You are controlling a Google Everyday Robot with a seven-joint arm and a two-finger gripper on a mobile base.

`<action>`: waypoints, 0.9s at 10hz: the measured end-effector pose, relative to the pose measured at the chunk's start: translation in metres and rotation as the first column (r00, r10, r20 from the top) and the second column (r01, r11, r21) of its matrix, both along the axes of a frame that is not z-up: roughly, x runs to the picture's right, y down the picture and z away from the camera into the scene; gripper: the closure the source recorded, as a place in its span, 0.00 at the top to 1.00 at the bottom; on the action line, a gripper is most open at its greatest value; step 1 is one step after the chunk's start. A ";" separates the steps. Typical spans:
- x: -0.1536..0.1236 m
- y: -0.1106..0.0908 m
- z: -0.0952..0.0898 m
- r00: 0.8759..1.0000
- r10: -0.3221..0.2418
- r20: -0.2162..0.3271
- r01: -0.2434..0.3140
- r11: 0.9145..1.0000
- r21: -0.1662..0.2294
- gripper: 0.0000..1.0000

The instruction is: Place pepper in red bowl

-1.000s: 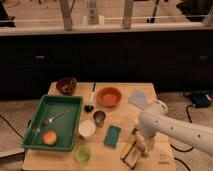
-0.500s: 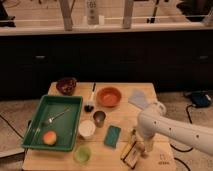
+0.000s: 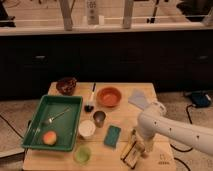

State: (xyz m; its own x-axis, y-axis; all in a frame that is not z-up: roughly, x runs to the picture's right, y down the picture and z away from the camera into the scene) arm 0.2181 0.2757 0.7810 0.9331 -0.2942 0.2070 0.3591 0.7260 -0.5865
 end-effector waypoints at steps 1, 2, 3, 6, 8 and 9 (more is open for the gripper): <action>0.013 -0.005 0.005 1.000 0.016 -0.011 -0.016 1.000 0.015 0.80; 0.024 -0.009 0.009 0.999 0.031 -0.021 -0.030 0.999 0.024 0.80; 0.028 -0.013 0.015 0.999 0.041 -0.026 -0.041 0.999 0.029 0.80; 0.033 -0.024 0.037 0.998 0.062 -0.030 -0.061 0.998 0.034 0.74; 0.034 -0.027 0.047 0.997 0.073 -0.031 -0.073 0.997 0.027 0.53; 0.036 -0.028 0.049 0.996 0.079 -0.034 -0.078 0.997 0.023 0.45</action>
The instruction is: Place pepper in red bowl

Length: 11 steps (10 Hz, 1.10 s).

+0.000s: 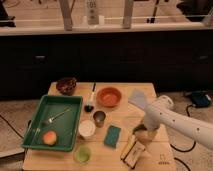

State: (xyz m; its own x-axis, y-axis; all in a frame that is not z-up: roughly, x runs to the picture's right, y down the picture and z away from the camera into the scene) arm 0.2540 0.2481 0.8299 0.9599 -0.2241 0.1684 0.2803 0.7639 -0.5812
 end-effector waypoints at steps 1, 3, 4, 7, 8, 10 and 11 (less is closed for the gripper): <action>0.001 -0.002 0.001 1.000 0.003 -0.001 -0.003 1.000 0.003 0.36; 0.003 -0.002 0.000 1.000 0.004 -0.004 -0.004 1.000 0.004 0.16; 0.003 -0.003 -0.001 1.000 0.001 -0.004 -0.001 1.000 0.006 0.06; 0.009 -0.006 -0.006 1.000 0.014 -0.018 -0.014 1.000 0.012 0.00; 0.015 -0.009 -0.009 0.999 0.021 -0.027 -0.021 1.000 0.019 0.00; 0.024 -0.015 -0.016 0.999 0.038 -0.036 -0.037 0.999 0.034 0.00; 0.024 -0.017 -0.018 0.999 0.043 -0.033 -0.042 0.998 0.039 0.00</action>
